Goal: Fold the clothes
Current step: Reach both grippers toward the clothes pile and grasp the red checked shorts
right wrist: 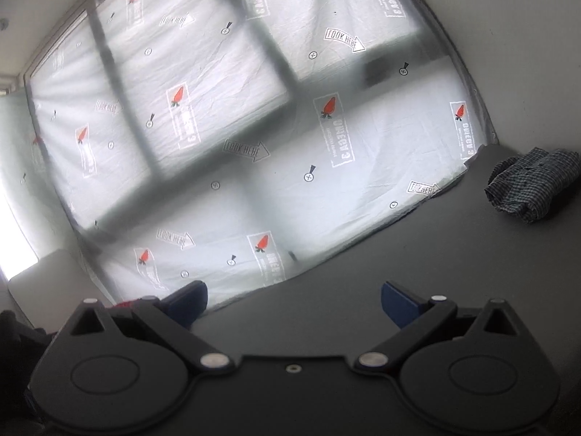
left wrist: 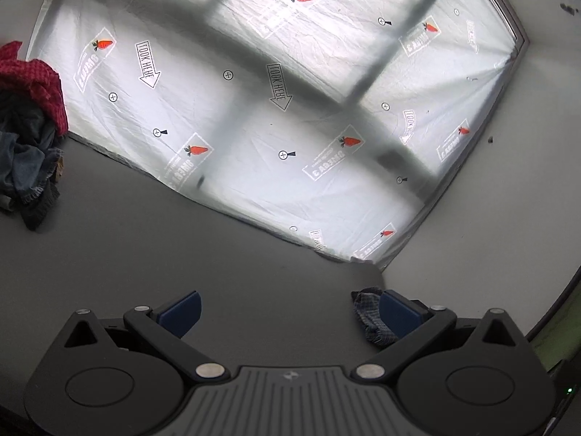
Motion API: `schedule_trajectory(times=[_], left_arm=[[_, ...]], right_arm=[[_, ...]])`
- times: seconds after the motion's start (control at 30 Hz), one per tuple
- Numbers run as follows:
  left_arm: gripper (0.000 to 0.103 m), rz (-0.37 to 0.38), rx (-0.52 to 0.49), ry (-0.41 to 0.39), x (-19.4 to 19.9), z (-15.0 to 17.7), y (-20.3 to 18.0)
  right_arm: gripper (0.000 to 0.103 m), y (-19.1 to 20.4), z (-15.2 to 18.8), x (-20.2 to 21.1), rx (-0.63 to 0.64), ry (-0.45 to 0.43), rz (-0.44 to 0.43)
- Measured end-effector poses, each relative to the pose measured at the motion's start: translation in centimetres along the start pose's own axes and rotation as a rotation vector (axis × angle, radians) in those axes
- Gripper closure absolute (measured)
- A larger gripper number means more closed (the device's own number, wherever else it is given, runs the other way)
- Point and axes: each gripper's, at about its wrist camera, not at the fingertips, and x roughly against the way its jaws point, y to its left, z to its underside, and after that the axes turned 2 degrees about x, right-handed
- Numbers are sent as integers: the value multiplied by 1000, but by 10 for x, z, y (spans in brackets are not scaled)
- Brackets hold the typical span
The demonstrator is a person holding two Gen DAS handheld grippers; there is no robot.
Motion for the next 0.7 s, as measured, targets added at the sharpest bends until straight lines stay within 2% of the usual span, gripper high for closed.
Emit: schedule_trajectory(times=[0.07, 0.1, 0.23, 0.33, 0.43, 0.5, 0.6, 0.7], left_arm=[[0, 7, 38, -26, -14, -6, 2], [0, -16, 56, -42, -21, -12, 1], [0, -175, 93, -92, -34, -50, -5], [0, -257, 108, -121, -40, -73, 1], [0, -398, 157, -121, -52, -87, 21], [0, -473, 184, -131, -57, -90, 34], [0, -552, 213, -117, -61, -99, 51], [0, -581, 205, -112, -61, -120, 64]], right_arm=[[0, -9, -10, -24, 21, 7, -36], [0, -12, -15, -39, 54, 13, -46], [0, -11, -34, -111, 164, 62, -67], [0, -5, -45, -160, 136, 110, -88], [0, 10, -35, -204, 231, 135, -132], [0, 23, -22, -221, 329, 112, -165], [0, 42, -5, -238, 430, 81, -239], [0, 68, 3, -253, 447, 115, -302]])
